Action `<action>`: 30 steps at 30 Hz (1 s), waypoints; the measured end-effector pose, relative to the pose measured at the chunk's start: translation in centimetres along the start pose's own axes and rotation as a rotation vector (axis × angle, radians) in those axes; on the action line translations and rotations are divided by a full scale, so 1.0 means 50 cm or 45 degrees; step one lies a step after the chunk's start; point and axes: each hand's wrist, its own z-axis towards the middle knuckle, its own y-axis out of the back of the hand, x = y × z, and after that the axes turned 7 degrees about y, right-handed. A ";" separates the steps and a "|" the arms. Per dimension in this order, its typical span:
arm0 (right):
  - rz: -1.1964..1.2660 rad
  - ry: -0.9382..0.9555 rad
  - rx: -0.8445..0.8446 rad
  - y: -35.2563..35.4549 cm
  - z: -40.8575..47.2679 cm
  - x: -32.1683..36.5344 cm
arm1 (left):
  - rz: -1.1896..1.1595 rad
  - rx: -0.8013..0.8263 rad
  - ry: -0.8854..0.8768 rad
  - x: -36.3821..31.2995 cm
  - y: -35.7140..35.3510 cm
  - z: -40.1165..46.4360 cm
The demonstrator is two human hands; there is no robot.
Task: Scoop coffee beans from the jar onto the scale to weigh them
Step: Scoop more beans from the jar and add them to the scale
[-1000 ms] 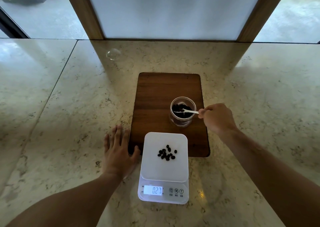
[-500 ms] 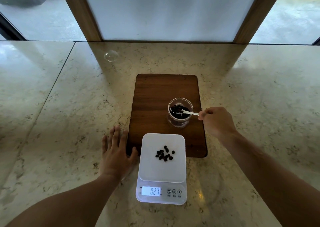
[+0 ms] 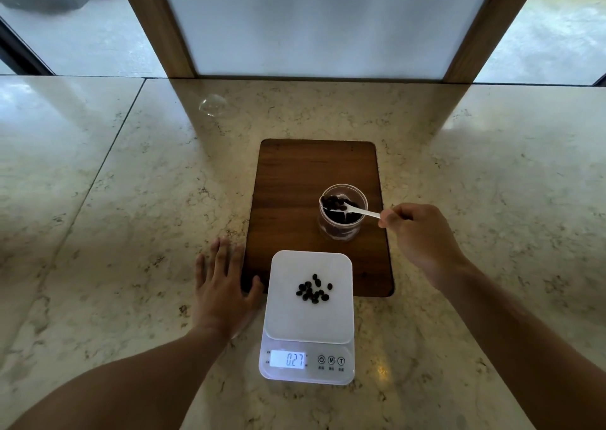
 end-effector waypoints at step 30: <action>-0.020 0.148 0.083 -0.067 -0.178 -0.088 | 0.058 -0.052 -0.019 0.018 -0.024 0.007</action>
